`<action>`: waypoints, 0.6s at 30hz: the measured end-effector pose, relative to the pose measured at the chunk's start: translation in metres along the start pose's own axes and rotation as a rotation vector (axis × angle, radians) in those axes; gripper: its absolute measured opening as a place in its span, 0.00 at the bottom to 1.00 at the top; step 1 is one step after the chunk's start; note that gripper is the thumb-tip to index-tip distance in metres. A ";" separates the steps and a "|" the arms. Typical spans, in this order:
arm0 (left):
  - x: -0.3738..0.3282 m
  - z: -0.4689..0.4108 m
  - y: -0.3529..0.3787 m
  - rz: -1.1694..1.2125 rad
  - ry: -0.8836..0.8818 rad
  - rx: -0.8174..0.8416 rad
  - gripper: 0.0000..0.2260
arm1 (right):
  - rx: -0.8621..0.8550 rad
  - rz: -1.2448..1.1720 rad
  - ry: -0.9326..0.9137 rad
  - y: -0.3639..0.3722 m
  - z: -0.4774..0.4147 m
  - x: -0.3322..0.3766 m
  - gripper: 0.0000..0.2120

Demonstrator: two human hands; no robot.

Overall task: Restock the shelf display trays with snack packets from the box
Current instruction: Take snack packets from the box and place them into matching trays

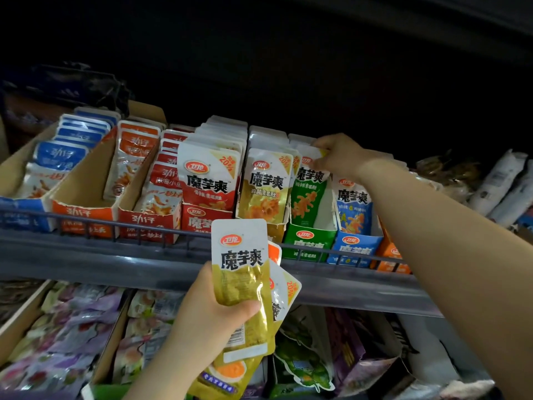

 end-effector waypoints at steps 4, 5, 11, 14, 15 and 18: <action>0.001 -0.002 -0.001 0.009 -0.016 0.016 0.17 | -0.097 0.260 -0.010 0.003 -0.002 -0.002 0.26; 0.001 -0.002 -0.002 0.014 -0.018 0.016 0.18 | -0.144 0.254 -0.006 0.002 -0.001 -0.003 0.28; 0.001 -0.001 -0.004 0.056 -0.026 0.003 0.17 | -0.424 0.064 -0.002 0.001 0.027 -0.006 0.26; 0.001 0.001 -0.004 0.148 -0.039 -0.020 0.17 | -0.529 -0.208 -0.140 0.013 0.076 0.001 0.19; 0.001 0.001 -0.004 0.171 -0.038 -0.023 0.17 | -0.495 -0.261 -0.172 0.022 0.095 0.003 0.18; 0.001 0.001 0.000 0.220 -0.030 -0.013 0.17 | -0.330 -0.390 -0.233 0.062 0.149 0.001 0.18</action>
Point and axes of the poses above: each hand's wrist, its own z-axis away from the middle knuckle, its own y-axis out of the palm, x = y × z, the point moved 3 cm from there along -z, towards the middle knuckle, and after that the axes turned 4 degrees about x, right-handed, at the moved point
